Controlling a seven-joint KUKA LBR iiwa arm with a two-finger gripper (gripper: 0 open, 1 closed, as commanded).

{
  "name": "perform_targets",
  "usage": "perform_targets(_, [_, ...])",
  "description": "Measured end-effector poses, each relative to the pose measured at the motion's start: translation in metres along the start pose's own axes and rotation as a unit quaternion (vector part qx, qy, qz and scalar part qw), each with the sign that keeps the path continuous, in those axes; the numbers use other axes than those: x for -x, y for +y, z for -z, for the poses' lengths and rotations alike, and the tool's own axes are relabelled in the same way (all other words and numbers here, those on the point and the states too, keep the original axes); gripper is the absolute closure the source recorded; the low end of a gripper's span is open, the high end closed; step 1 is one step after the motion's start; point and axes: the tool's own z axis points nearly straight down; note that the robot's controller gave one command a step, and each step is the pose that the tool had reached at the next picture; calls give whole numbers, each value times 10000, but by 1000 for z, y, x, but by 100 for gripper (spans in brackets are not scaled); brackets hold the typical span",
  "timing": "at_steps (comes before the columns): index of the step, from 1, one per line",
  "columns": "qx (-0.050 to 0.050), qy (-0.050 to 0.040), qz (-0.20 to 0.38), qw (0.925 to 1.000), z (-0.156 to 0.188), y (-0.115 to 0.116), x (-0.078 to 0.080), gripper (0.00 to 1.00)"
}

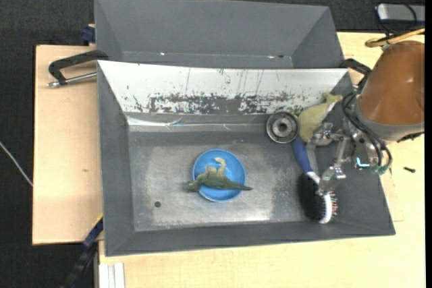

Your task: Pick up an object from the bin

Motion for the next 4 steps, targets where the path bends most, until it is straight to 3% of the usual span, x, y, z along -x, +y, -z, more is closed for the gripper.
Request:
perform_targets(1, [4,-61,-761,9971,-8,33,23,0])
perform_targets(2, [25,-65,-1201,9927,-13,182,44,0])
perform_targets(3, [0,-60,-1237,9923,-13,176,44,100])
perform_targets(4, [0,-58,-1239,9923,-13,176,44,0])
